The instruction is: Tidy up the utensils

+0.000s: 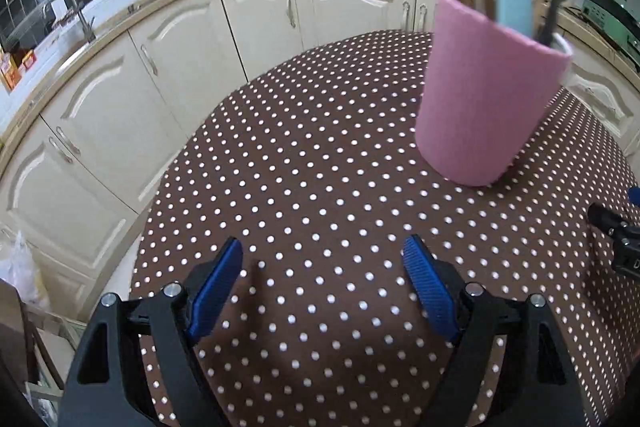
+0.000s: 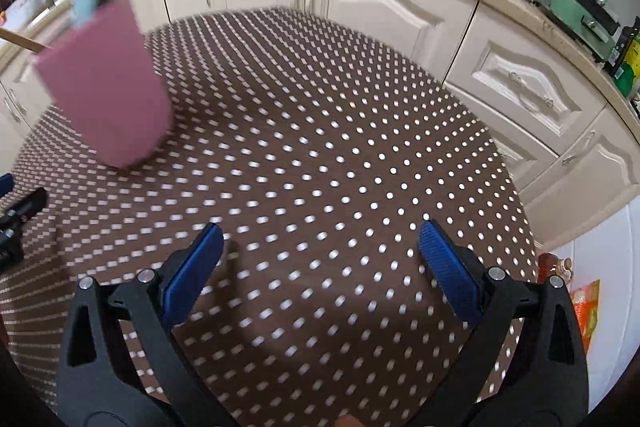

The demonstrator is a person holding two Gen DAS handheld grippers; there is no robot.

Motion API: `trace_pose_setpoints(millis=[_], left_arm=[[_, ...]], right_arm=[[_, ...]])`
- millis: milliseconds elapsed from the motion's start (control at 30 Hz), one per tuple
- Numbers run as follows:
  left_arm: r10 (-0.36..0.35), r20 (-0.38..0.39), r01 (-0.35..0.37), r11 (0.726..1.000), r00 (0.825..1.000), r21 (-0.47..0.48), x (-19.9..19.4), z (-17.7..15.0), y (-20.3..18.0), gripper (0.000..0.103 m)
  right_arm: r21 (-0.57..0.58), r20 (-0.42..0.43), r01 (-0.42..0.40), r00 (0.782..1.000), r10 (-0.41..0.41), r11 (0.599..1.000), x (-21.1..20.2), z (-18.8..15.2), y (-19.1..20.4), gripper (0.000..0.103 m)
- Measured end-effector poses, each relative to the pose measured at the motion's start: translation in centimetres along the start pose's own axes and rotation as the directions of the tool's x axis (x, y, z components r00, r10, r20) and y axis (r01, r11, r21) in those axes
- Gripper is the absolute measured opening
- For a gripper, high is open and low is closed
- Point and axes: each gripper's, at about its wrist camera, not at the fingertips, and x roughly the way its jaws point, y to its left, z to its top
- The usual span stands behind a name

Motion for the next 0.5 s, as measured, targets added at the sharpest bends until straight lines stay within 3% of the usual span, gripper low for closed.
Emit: trace_pose_setpoints(millis=[167, 300, 500], left_arm=[[-0.021, -0.01, 0.02, 0.999, 1.0, -0.046, 2.0, 0.0, 0.9, 0.081], [-0.015, 0.029, 0.017, 0.998, 0.999, -0.064, 2.5, 0.1, 1.2, 0.084], [-0.036, 0.031, 0.038, 0.997, 0.999, -0.072, 3.0, 0.5, 1.5, 0.091]], right_arm=[[0.02, -0.014, -0.05, 0.999, 0.051, 0.999, 1.8, 0.5, -0.7, 0.097], [0.011, 0.033, -0.058, 0.998, 0.058, 0.998, 2.0, 0.4, -0.7, 0.097], [0.013, 0.032, -0.061, 0.998, 0.061, 0.998, 2.1, 0.6, -0.7, 0.097]])
